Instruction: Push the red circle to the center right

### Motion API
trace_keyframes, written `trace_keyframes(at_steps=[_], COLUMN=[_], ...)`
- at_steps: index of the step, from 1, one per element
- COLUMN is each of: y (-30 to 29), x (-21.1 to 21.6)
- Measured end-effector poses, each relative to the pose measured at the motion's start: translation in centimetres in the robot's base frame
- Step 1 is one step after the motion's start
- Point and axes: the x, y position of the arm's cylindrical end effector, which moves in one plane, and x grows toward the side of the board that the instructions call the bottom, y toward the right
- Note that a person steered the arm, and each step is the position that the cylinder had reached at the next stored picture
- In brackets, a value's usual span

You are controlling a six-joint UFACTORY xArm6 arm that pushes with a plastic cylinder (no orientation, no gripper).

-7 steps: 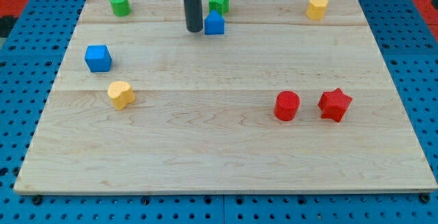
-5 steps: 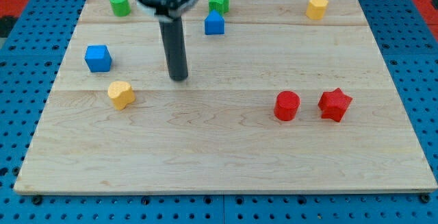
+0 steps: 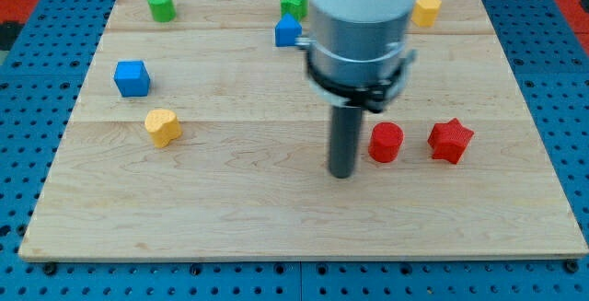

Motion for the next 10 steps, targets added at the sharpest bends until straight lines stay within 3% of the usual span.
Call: trace_keyframes(at_steps=[1,5,8,10], y=[3.3,3.6,3.6,-3.0], x=[0.0,-6.8,-9.4,-10.7])
